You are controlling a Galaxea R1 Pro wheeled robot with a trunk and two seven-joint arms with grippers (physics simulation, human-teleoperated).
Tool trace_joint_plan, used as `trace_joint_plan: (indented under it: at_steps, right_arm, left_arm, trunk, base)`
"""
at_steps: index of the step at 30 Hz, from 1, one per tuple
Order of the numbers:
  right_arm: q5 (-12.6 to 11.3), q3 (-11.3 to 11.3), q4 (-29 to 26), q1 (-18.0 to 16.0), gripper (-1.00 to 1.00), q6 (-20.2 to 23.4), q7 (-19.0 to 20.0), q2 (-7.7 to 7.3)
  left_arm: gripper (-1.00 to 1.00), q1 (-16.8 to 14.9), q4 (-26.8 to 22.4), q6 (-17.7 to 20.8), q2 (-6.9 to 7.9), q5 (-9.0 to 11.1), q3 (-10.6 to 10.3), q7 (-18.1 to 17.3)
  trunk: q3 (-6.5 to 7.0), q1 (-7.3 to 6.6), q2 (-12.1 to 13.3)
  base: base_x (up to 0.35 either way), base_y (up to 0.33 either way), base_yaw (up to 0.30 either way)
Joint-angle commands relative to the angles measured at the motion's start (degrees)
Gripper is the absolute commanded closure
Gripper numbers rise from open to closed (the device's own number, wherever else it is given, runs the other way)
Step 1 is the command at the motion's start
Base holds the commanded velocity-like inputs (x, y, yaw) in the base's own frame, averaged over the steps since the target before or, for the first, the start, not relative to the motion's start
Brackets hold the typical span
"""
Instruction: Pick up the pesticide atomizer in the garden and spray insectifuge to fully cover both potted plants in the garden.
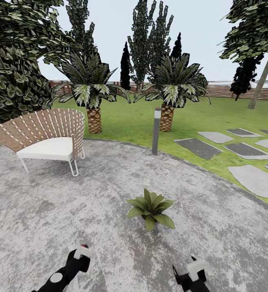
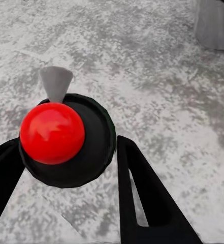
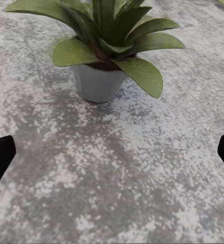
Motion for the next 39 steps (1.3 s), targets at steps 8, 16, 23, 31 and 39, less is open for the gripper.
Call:
trace_joint_plan:
  at_steps: [8, 16, 23, 31, 39]
  right_arm:
    - [1.5, 2.1, -0.1, -5.5, -1.00, 3.5, 13.8, -0.28]
    - [13.3, 2.5, -0.1, -9.3, -1.00, 4.2, 27.2, -0.13]
    - [14.9, 2.4, 0.1, -10.4, 1.00, 4.2, 32.2, 0.13]
    - [15.0, 2.6, 0.0, -10.8, 1.00, 4.1, 36.6, 0.61]
    - [15.0, 10.4, 0.2, -11.3, 1.00, 4.1, 37.0, 4.24]
  left_arm:
    - [1.00, -0.3, -0.5, 0.3, 2.46, -7.6, -0.1, -6.5]
    - [1.00, -2.6, -1.3, 0.7, 2.53, -19.1, 0.0, -21.7]
    - [1.00, -3.0, -1.5, 1.0, 1.97, -22.5, -0.1, -23.7]
    - [1.00, -3.2, -1.5, 4.5, -0.66, -29.7, -0.3, -23.9]
    - [1.00, -3.2, -1.5, 5.1, -4.11, -33.0, -4.0, -23.8]
  trunk:
    - [-0.05, -0.01, 0.0]
    - [-0.05, -0.01, 0.0]
    - [-0.05, -0.01, 0.0]
    - [-0.05, -0.01, 0.0]
    - [-0.05, -0.01, 0.0]
  base:
    - [0.000, 0.000, 0.000]
    - [0.000, 0.000, 0.000]
    - [0.000, 0.000, 0.000]
    - [0.000, 0.000, 0.000]
    - [0.000, 0.000, 0.000]
